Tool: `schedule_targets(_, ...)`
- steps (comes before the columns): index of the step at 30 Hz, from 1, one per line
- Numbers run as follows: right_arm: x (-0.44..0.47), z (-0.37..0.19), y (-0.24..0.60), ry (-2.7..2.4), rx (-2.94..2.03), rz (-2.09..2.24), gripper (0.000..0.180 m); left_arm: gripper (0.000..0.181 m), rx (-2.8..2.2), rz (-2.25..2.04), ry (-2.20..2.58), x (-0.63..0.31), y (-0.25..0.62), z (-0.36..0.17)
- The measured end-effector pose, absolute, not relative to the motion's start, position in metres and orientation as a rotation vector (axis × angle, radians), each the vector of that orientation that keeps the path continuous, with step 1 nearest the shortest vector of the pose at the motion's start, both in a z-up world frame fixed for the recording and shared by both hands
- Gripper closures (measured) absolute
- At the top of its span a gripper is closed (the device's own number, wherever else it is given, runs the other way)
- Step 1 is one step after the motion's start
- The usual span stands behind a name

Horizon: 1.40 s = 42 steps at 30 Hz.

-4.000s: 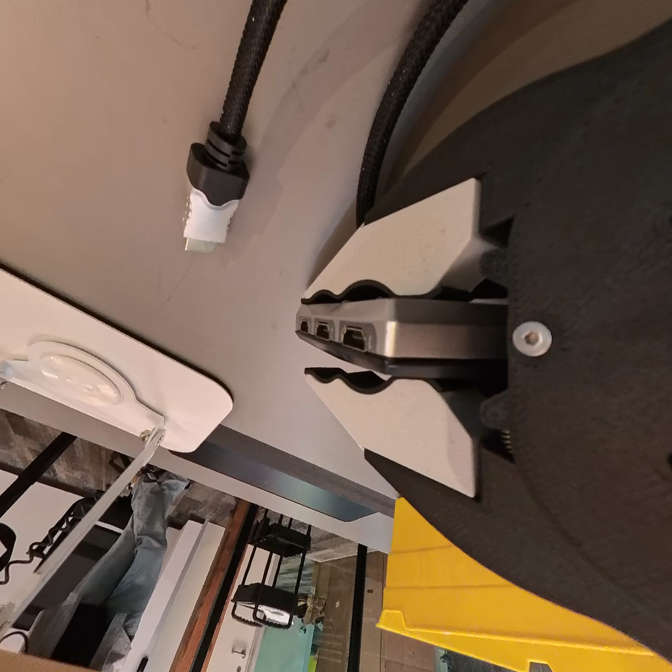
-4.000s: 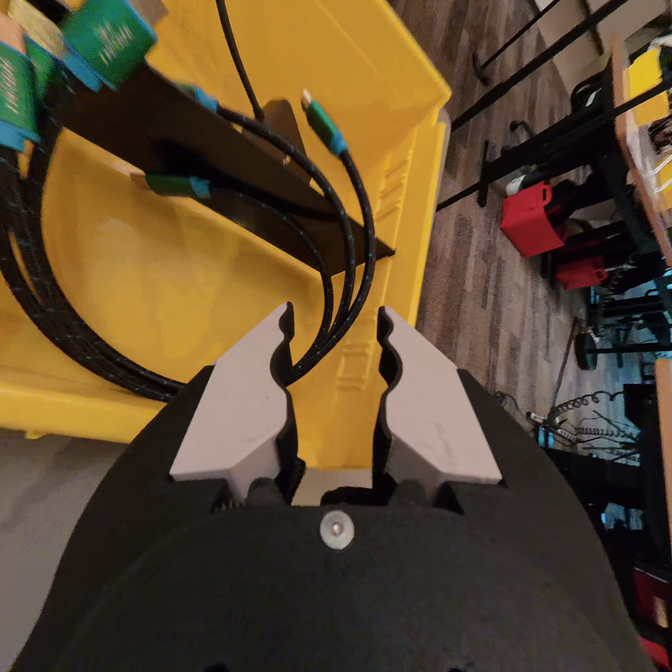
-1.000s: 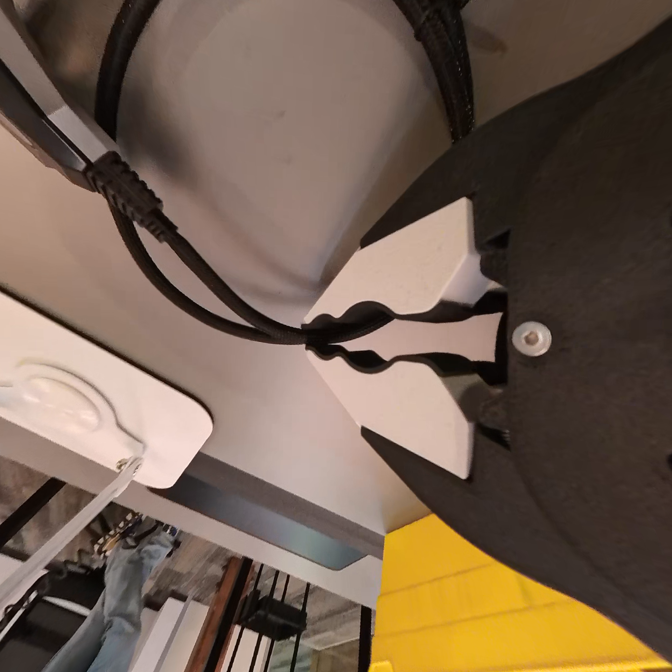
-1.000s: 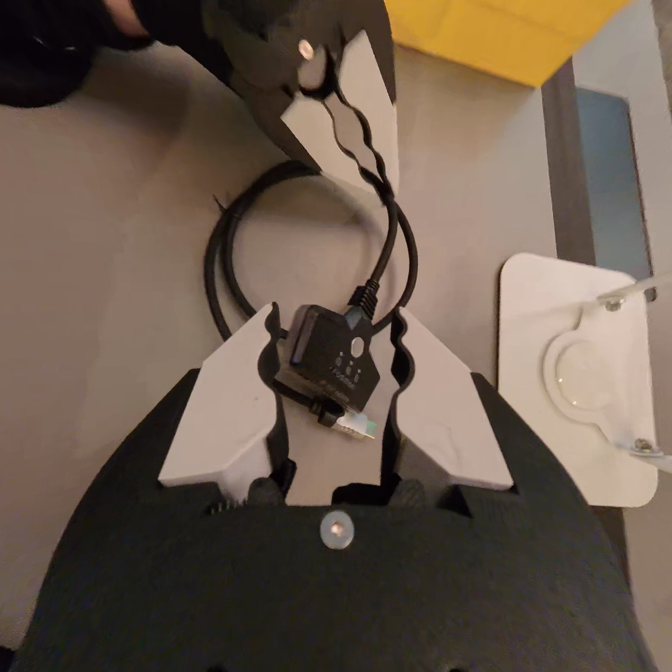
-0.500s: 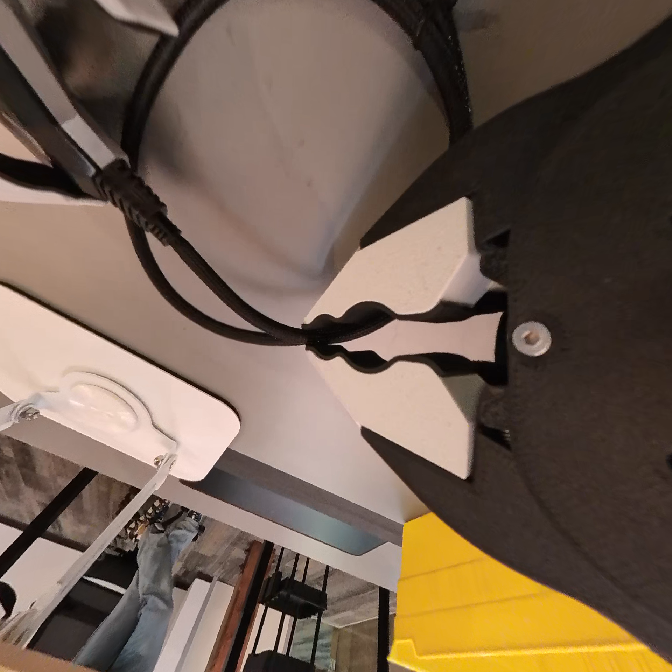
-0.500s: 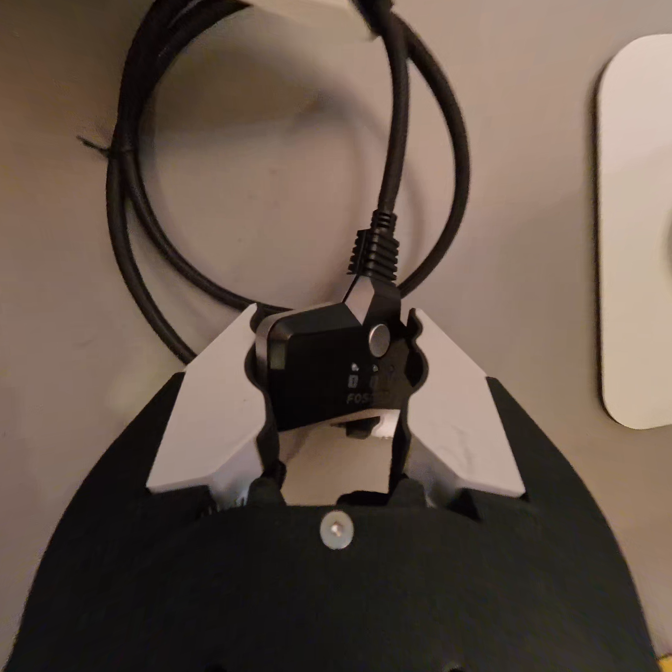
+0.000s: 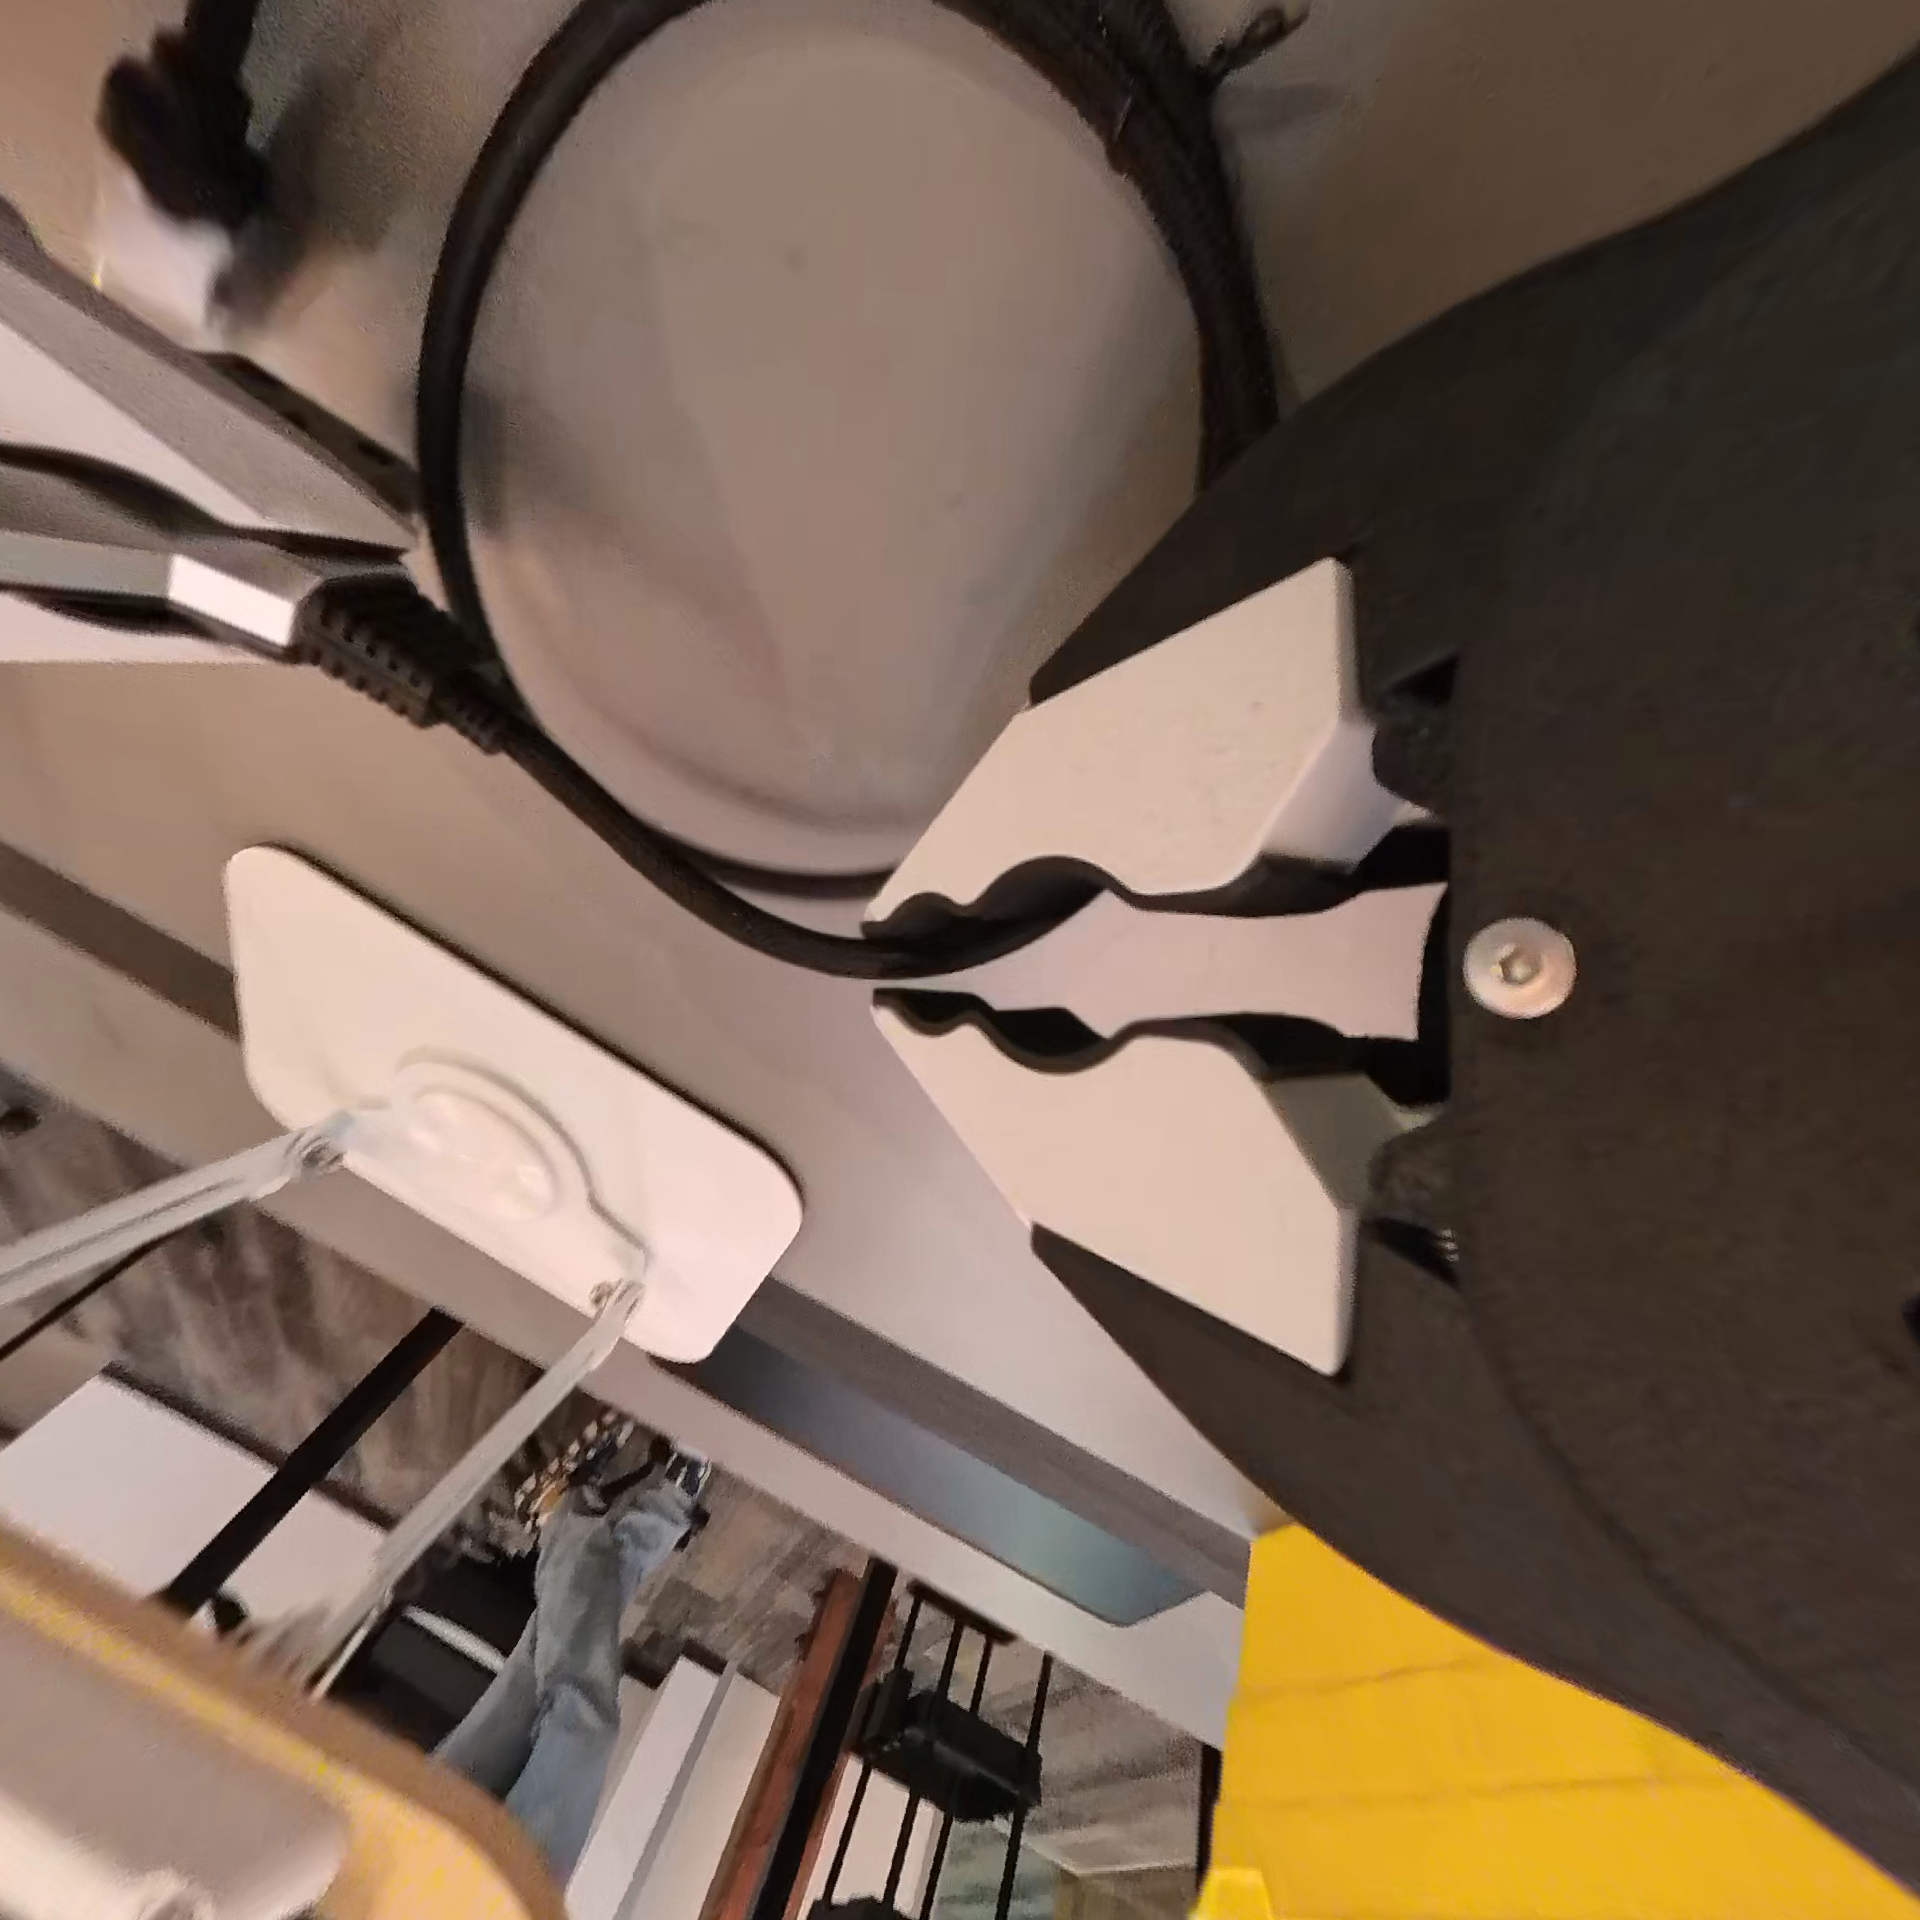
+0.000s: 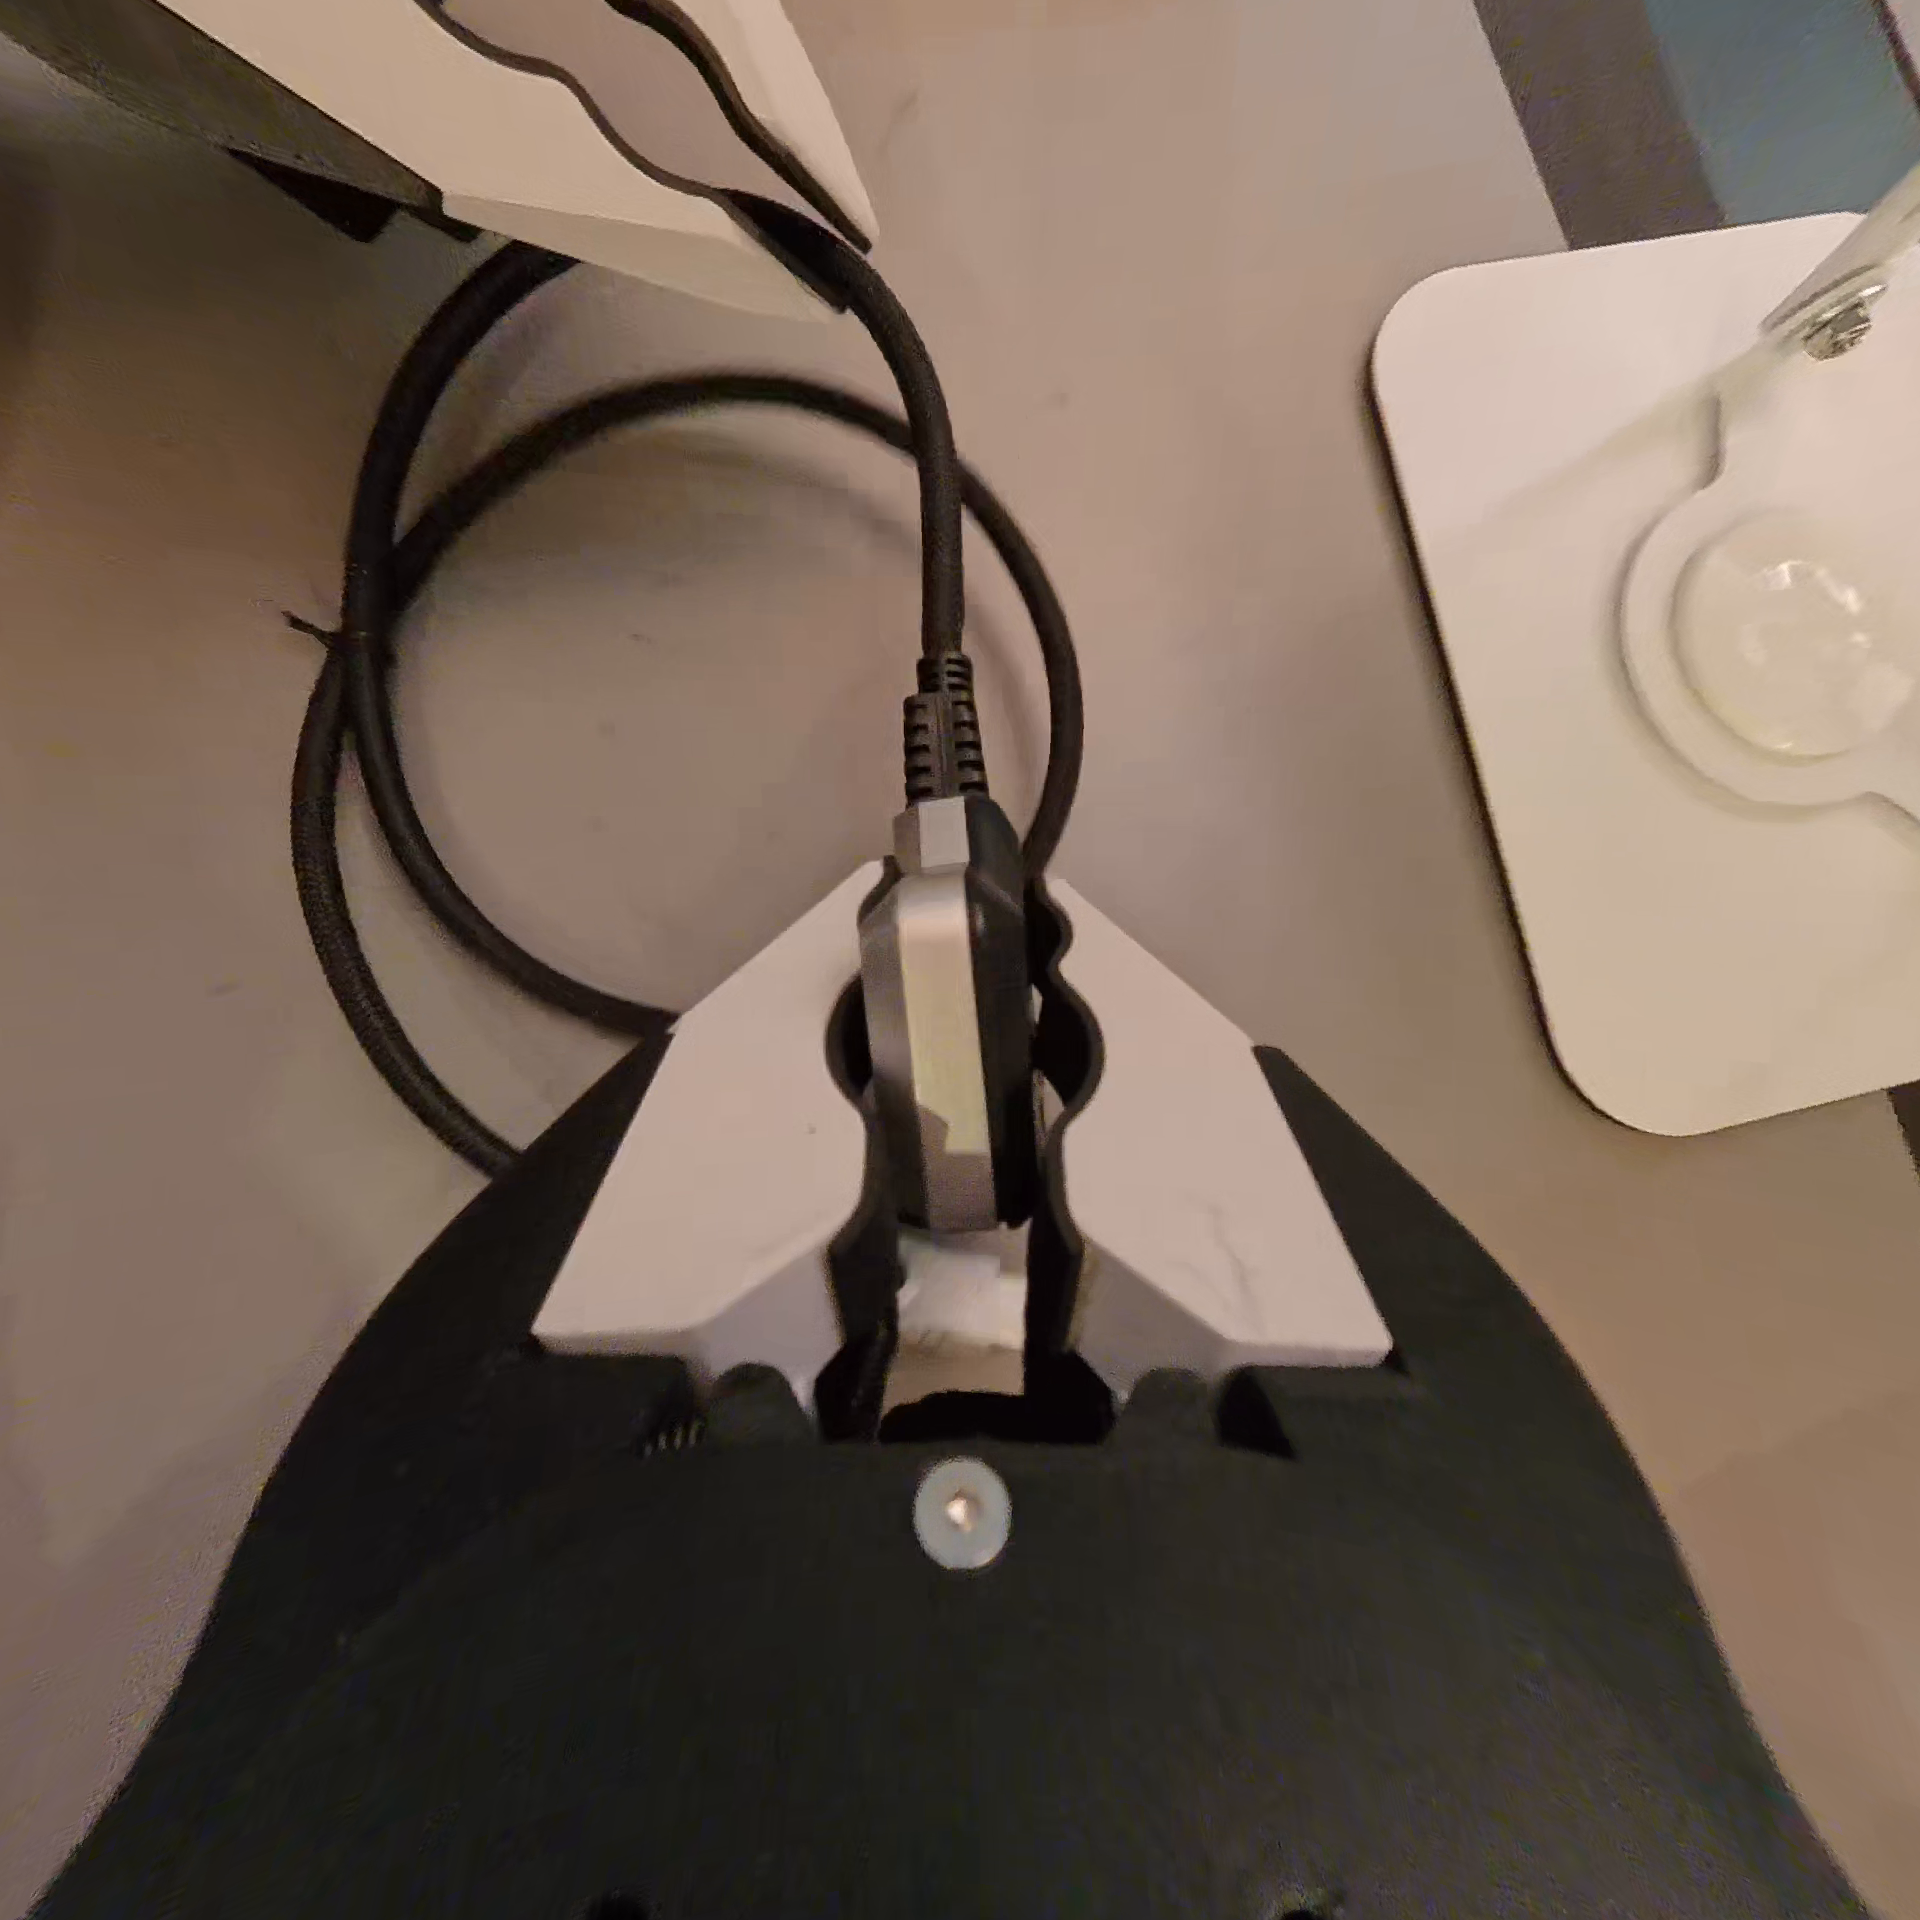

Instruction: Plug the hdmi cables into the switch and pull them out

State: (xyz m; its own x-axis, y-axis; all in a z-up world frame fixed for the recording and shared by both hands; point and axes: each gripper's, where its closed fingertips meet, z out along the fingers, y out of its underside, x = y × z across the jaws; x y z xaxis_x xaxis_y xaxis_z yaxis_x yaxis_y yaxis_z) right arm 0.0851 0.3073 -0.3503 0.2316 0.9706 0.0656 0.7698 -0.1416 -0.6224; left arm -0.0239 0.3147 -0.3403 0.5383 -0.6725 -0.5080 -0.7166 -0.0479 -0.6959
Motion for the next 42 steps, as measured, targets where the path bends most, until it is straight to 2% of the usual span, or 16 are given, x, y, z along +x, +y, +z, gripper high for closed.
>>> schedule_targets(7, 0.106, -0.325, 0.323, -1.463, -1.940, 0.520, 0.158, 0.145, -1.638, -0.013, 0.990, -0.031, 0.321, -0.305)
schedule_targets(13, 0.128, -0.299, 0.333, -1.363, -1.924, 0.504, 0.159, 0.139, -1.499, -0.227, 0.762, -0.042, 0.315, -0.256)
schedule_targets(20, 0.168, -0.250, 0.347, -1.189, -1.879, 0.510, 0.159, 0.145, -1.586, -0.199, 0.758, -0.051, 0.325, -0.275)
schedule_targets(24, 0.201, -0.199, 0.356, -1.072, -1.822, 0.505, 0.159, 0.151, -1.632, -0.102, 0.866, -0.041, 0.327, -0.297)
schedule_targets(31, 0.275, -0.110, 0.376, -0.874, -1.730, 0.440, 0.159, 0.154, -1.646, -0.119, 0.832, -0.046, 0.329, -0.298)
schedule_targets(42, 0.392, -0.001, 0.415, -0.648, -1.663, 0.218, 0.158, 0.155, -1.682, -0.131, 0.840, -0.046, 0.331, -0.309)
